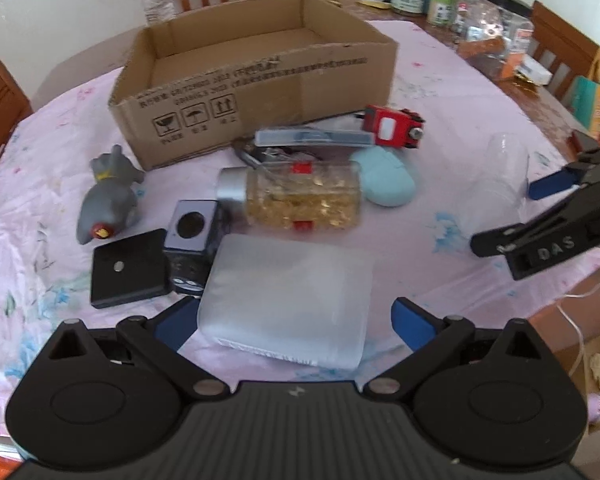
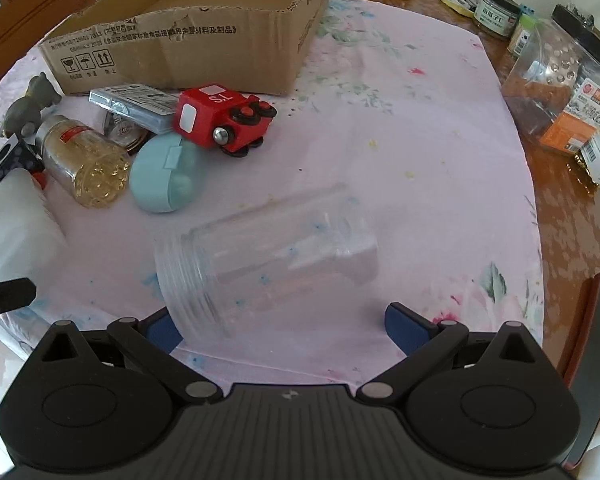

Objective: Organize rigid objects
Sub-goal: 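Grasp the white plastic container with the left tool while the right tool grasps the clear jar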

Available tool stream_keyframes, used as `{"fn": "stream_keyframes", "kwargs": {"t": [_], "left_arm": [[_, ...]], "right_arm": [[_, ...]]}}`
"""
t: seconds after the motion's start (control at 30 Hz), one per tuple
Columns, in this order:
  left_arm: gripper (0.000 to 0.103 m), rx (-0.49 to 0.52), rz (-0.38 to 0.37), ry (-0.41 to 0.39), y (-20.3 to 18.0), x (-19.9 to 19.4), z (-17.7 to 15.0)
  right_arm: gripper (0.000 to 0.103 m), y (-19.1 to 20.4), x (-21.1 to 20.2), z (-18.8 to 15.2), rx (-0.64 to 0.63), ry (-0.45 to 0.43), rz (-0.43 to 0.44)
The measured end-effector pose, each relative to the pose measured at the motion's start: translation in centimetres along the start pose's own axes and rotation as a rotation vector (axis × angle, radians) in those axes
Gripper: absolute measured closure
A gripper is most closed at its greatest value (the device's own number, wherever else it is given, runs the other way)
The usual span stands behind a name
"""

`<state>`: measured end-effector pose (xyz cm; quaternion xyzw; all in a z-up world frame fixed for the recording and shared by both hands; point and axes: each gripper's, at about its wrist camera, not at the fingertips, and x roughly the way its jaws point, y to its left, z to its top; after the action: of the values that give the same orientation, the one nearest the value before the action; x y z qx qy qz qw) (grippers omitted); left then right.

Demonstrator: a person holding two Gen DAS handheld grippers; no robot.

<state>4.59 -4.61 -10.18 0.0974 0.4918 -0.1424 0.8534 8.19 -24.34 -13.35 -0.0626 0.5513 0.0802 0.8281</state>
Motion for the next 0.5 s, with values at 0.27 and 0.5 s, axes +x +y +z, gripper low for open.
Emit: {"fn": "stream_keyframes", "kwargs": {"t": [0.27,0.5], "left_arm": [[0.003,-0.005,-0.069,-0.008,-0.5,0.4,0.0],[0.001,-0.036,-0.062,0.051,0.0,3.0,-0.1]], "right_arm": [[0.0,0.0,0.0,-0.3,-0.04,-0.03,0.016],[0.0,-0.1,-0.2,-0.8,-0.077,-0.07,0.034]]}}
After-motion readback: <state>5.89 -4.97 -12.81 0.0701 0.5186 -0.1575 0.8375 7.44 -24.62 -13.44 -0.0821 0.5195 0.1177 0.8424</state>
